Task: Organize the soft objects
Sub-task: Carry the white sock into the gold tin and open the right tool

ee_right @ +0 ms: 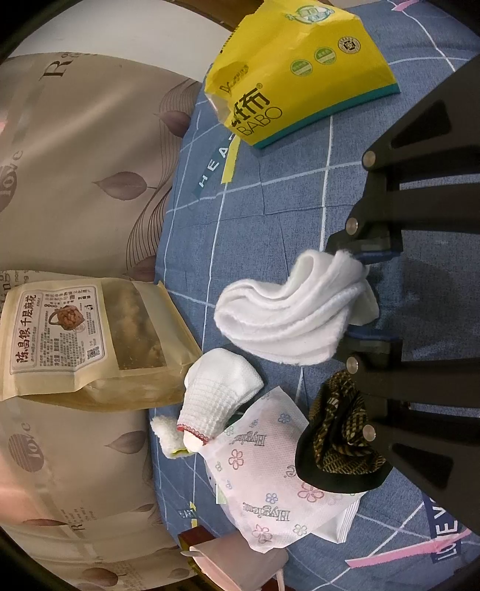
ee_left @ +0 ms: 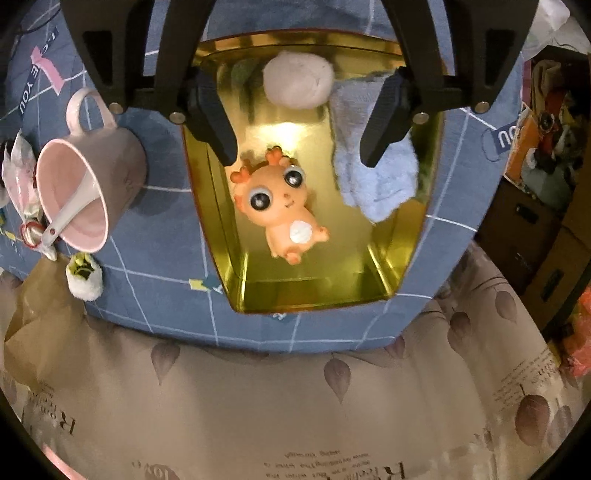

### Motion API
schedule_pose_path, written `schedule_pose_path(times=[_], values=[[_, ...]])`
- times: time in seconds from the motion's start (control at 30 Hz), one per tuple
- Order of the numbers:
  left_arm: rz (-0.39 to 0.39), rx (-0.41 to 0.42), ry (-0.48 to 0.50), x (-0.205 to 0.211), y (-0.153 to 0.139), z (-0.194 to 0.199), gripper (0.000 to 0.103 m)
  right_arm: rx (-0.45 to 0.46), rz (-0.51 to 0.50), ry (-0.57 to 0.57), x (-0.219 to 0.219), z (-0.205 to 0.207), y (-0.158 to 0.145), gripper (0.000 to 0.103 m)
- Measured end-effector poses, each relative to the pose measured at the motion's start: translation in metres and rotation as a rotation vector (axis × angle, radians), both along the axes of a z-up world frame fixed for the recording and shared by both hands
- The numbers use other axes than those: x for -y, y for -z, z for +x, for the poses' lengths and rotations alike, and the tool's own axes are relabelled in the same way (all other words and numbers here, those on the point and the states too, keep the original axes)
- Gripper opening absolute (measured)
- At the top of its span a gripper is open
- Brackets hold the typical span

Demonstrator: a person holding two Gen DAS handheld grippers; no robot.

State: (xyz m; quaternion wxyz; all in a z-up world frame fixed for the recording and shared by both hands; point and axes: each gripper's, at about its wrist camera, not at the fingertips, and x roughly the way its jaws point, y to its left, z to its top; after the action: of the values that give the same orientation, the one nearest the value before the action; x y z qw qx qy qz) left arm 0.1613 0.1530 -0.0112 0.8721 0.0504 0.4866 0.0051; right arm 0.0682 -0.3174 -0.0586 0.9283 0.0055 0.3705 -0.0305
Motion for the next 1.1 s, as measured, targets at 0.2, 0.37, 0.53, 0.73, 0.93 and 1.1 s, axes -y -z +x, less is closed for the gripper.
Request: schedule_pose_path(times=[0.2,0.37,0.53,0.73,0.93,1.1], values=[[-0.010,0.045,-0.011,0.001,-0.019,-0.015,0.071,0.003,-0.007,-0.005,0.001,-0.001,0.001,0.026],[-0.031,0.065,0.001,0.001,-0.025,-0.032,0.071,0.020,-0.019,-0.011,0.000,-0.004,0.000,0.024],[-0.051,0.064,-0.054,-0.009,-0.020,-0.046,0.071,0.030,-0.017,-0.011,-0.001,-0.006,-0.006,0.023],[-0.020,0.078,-0.140,-0.017,-0.011,-0.061,0.071,0.050,0.087,0.016,0.009,-0.007,-0.038,0.023],[-0.020,0.082,-0.174,-0.024,-0.011,-0.073,0.071,0.054,0.120,-0.018,-0.012,-0.004,-0.075,0.023],[-0.026,0.100,-0.183,-0.027,-0.016,-0.075,0.071,0.070,0.123,-0.117,-0.061,-0.002,-0.105,0.023]])
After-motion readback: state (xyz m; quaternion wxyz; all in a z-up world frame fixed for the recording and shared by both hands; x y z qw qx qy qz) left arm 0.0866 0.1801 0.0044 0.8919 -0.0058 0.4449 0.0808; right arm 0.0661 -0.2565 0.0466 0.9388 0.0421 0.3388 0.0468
